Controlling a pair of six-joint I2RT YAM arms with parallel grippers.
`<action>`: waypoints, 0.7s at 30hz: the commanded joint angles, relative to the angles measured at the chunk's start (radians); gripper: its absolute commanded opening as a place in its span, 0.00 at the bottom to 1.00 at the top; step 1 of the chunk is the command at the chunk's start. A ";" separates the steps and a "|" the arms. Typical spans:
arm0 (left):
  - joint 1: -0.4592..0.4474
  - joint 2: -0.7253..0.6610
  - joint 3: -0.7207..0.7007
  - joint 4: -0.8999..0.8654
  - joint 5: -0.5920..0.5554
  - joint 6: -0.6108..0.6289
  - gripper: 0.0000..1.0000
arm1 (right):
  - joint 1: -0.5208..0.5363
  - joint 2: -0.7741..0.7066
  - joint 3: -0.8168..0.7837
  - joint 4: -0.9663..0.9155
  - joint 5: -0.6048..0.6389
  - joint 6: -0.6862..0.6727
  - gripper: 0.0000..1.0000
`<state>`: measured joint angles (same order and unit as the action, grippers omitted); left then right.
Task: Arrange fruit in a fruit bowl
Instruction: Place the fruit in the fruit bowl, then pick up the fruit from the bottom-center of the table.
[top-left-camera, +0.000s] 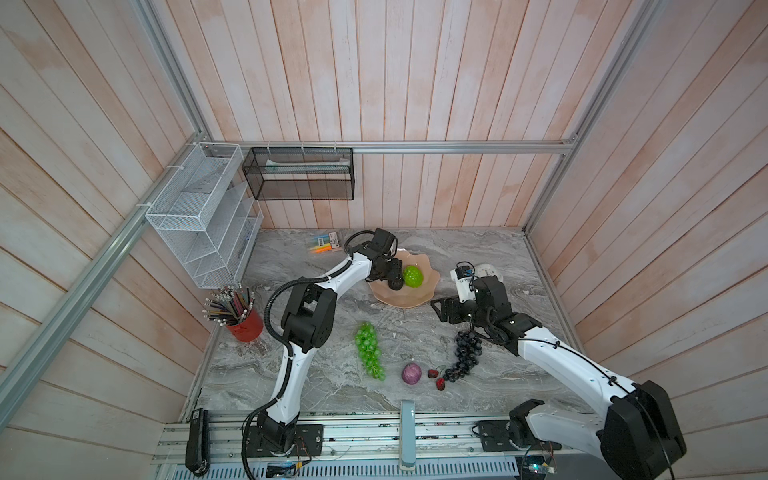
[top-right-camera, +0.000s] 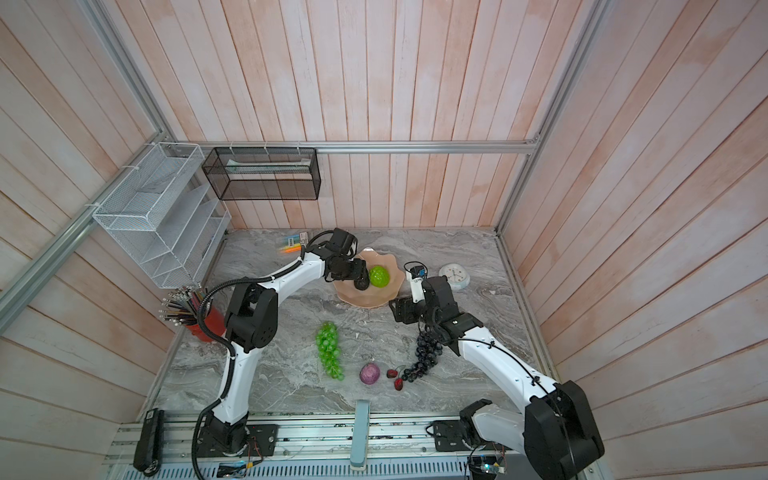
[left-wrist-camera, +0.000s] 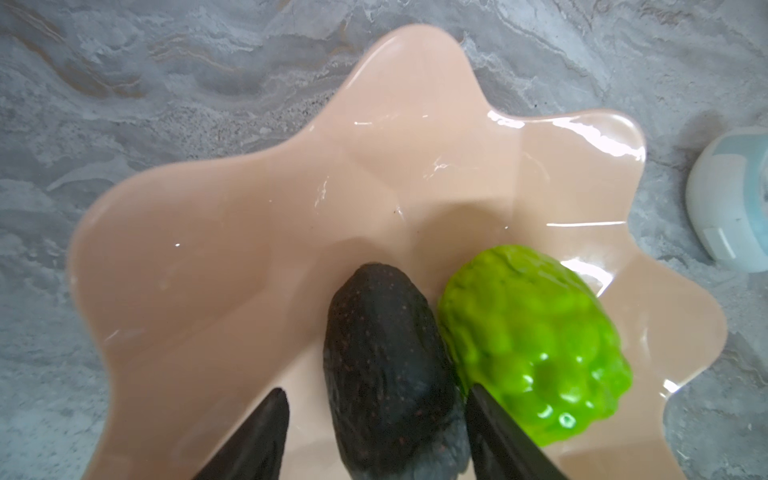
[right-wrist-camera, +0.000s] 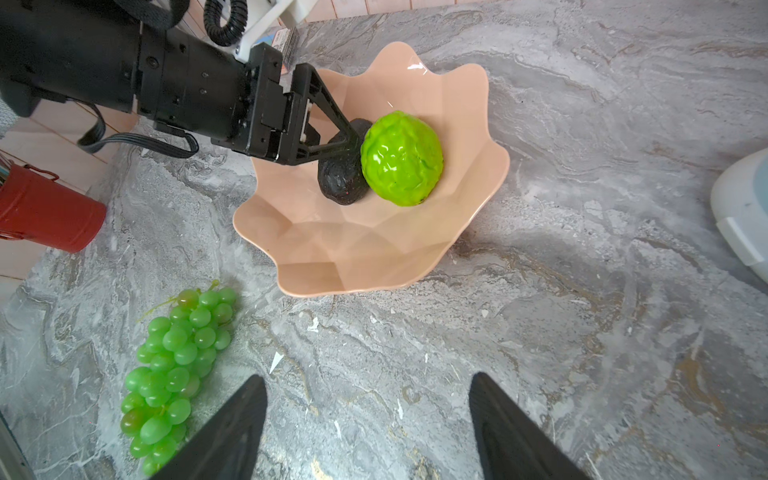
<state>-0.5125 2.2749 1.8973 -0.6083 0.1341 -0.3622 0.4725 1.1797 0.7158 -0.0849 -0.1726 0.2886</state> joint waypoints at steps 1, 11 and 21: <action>0.002 -0.036 0.029 -0.001 0.003 0.000 0.70 | 0.012 -0.008 0.014 -0.030 0.021 0.003 0.78; 0.002 -0.373 -0.315 0.081 -0.011 -0.061 0.69 | 0.107 0.016 0.050 -0.110 0.044 0.030 0.78; 0.001 -0.787 -0.818 0.201 -0.088 -0.221 0.70 | 0.415 0.061 0.016 -0.229 0.055 0.172 0.85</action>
<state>-0.5125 1.5314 1.1461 -0.4477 0.0948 -0.5156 0.8360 1.2186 0.7372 -0.2432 -0.1291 0.3939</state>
